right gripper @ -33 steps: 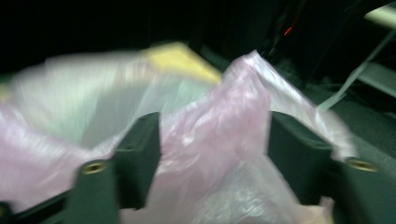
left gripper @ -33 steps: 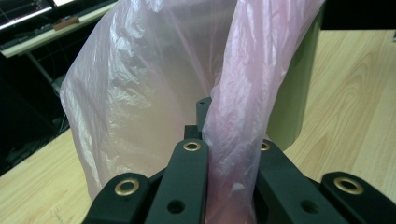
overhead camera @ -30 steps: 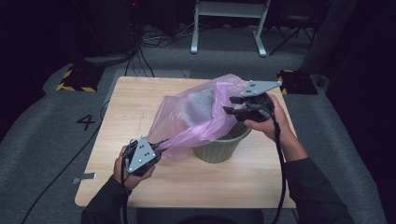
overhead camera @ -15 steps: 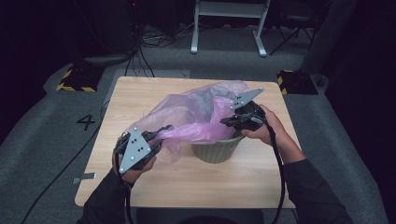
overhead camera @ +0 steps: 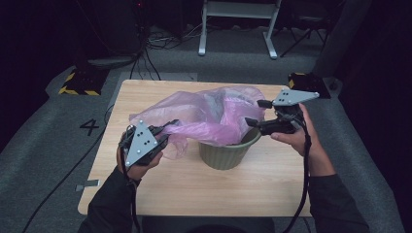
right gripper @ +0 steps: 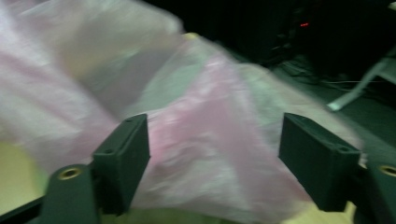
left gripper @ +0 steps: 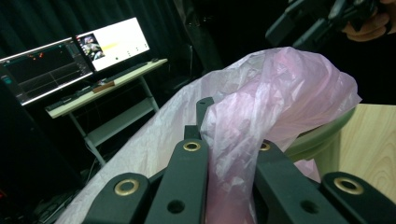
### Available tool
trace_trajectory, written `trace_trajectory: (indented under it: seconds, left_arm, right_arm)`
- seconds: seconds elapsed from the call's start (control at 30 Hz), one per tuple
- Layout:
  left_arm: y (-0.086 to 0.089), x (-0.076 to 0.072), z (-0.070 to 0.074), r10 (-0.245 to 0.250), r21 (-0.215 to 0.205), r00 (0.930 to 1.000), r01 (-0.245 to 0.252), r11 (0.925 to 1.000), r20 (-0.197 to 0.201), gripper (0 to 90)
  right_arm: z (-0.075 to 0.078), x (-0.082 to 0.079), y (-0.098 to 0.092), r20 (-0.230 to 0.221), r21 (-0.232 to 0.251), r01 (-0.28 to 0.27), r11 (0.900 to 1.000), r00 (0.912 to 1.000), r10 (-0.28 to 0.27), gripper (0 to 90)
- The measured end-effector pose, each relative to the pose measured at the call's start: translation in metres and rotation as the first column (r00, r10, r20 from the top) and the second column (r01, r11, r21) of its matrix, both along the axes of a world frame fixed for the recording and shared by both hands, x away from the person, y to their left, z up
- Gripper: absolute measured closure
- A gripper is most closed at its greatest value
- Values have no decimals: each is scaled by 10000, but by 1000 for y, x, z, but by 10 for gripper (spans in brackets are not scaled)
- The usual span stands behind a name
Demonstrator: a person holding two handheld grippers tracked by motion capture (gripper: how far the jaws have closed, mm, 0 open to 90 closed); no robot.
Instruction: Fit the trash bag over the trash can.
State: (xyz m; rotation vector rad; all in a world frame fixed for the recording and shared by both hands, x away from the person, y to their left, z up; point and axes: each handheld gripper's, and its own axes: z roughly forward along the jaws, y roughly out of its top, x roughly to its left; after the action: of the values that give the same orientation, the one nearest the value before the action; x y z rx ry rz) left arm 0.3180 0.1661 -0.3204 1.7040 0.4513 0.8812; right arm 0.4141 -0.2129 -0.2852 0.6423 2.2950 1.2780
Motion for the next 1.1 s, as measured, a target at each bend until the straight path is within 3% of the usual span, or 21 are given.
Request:
trace_trajectory:
  seconds: [0.07, 0.13, 0.17, 0.27, 0.33, 0.4, 0.47, 0.53, 0.57, 0.63, 0.7, 0.77, 0.83, 0.87, 0.93, 1.0, 1.1]
  left_arm:
    - [1, 3, 0, -10, -73, 10000, 10, 10000, -9, 896]
    - [1, 5, 0, -5, -92, 10000, 5, 10000, -33, 895]
    - [1, 5, 0, -18, -118, 10000, 18, 9999, -42, 895]
    - [2, 8, -1, -4, -140, 9999, 2, 9999, -122, 896]
    - [3, 10, -1, -25, -183, 9999, 22, 9998, -150, 895]
    - [4, 10, -1, 5, -179, 9999, -7, 9998, -158, 895]
    - [5, 11, -2, -15, -252, 9998, 11, 9997, -186, 895]
    - [5, 11, -2, 9, -244, 9998, -13, 9997, -193, 895]
    - [5, 12, -2, 7, -200, 9998, -10, 9998, -190, 895]
    - [5, 12, -2, 36, -173, 9998, -39, 9998, -198, 895]
    - [5, 12, -3, 13, -206, 9997, -17, 9998, -235, 895]
    - [6, 13, -3, 39, -208, 9997, -43, 9998, -221, 895]
    - [6, 12, -1, 48, -298, 9998, -53, 9995, -166, 895]
    - [7, 12, 0, 61, -299, 9999, -64, 9995, -114, 895]
    - [10, 9, 4, 64, -516, 10000, -61, 9986, 63, 895]
    - [12, 5, 9, 76, -639, 9997, -61, 9979, 231, 895]
    - [17, -3, 22, 55, -848, 9976, 4, 9964, 690, 895]
  right_arm:
    - [0, 7, -4, 18, -19, 475, 9989, 9989, -475, 213]
    - [-3, 19, -6, -390, -142, 810, 9966, 9959, -815, 181]
    - [-7, 26, -6, -803, -231, 865, 9960, 9929, -881, 177]
    - [-15, 36, -2, -1001, -764, 1188, 9900, 9869, -1262, 179]
    - [-19, 39, 4, -991, -1106, 1057, 9882, 9882, -1167, 268]
    - [-22, 40, 9, -781, -1456, 1255, 9814, 9874, -1378, 399]
    - [-24, 39, 14, -604, -1776, 1108, 9778, 9905, -1232, 568]
    - [-24, 39, 16, -540, -1931, 1163, 9743, 9902, -1289, 606]
    - [-25, 38, 17, -270, -2113, 1259, 9693, 9905, -1345, 652]
    - [-24, 36, 17, -117, -2049, 1123, 9723, 9930, -1172, 740]
    - [-24, 33, 16, 305, -2185, 1268, 9676, 9919, -1231, 828]
    - [-22, 31, 15, 265, -2002, 1032, 9743, 9946, -999, 891]
    - [-20, 27, 14, 229, -1825, 675, 9809, 9977, -644, 898]
    - [-18, 24, 13, 3, -1529, 134, 9882, 9999, -136, 900]
    - [-15, 18, 12, -511, -996, -798, 9918, 9959, 750, 900]
    - [-12, 7, 14, -942, -737, -1897, 9791, 9787, 1825, 900]
    - [-10, -3, 17, -1801, -408, -2738, 9609, 9480, 2625, 900]
